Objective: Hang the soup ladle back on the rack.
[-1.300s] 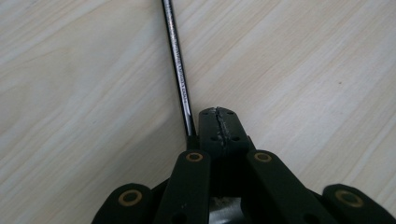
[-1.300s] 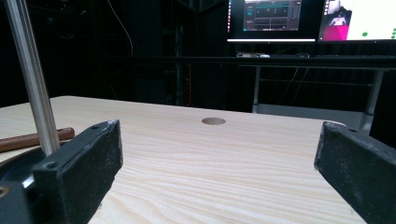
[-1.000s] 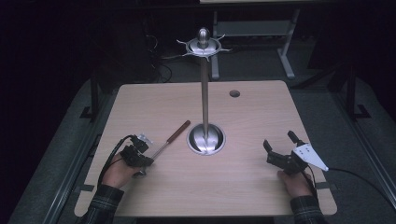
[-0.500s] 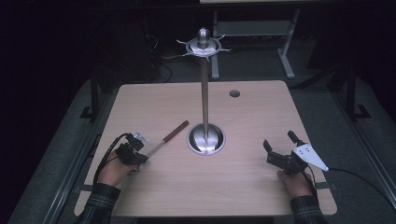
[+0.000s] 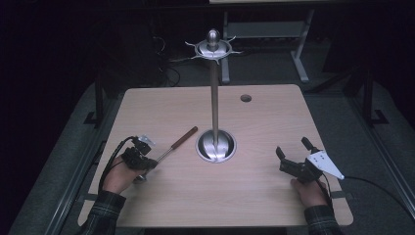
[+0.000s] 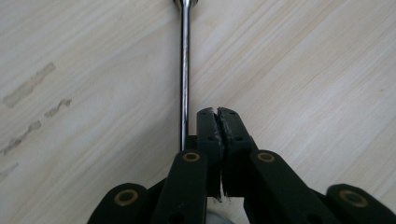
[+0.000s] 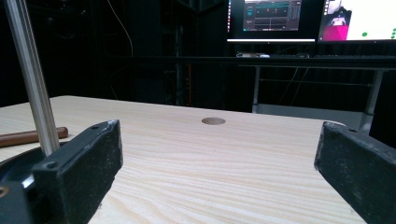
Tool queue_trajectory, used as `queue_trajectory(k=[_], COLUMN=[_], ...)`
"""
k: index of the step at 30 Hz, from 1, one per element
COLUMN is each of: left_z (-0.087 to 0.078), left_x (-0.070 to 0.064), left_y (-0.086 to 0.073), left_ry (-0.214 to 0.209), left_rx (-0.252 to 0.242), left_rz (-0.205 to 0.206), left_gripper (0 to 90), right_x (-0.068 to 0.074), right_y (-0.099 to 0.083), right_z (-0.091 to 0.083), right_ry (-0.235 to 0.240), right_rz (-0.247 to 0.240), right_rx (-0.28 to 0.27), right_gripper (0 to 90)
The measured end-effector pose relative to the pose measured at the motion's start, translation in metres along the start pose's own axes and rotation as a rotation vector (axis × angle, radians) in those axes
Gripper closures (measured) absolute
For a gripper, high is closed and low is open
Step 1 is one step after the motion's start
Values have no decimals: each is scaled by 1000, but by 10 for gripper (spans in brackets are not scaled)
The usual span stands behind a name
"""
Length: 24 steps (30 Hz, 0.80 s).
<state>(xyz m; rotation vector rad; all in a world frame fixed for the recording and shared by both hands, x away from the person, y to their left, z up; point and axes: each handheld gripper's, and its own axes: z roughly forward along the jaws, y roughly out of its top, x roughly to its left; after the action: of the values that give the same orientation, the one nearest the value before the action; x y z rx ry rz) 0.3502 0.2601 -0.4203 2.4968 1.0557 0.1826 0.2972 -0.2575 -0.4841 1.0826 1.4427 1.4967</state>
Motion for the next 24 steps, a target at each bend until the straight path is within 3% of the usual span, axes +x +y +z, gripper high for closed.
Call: queue_trajectory(k=[13, 24], left_z=[-3, 12], left_x=[9, 16], left_y=[32, 56], left_ry=[-27, -38], left_rx=[-45, -11], left_rz=[3, 25], left_gripper=[748, 609], right_x=[0, 0], right_y=[0, 0], right_z=[0, 0], right_ry=[0, 0], right_rz=[-2, -2], right_rx=[1, 2], right_gripper=[2, 2])
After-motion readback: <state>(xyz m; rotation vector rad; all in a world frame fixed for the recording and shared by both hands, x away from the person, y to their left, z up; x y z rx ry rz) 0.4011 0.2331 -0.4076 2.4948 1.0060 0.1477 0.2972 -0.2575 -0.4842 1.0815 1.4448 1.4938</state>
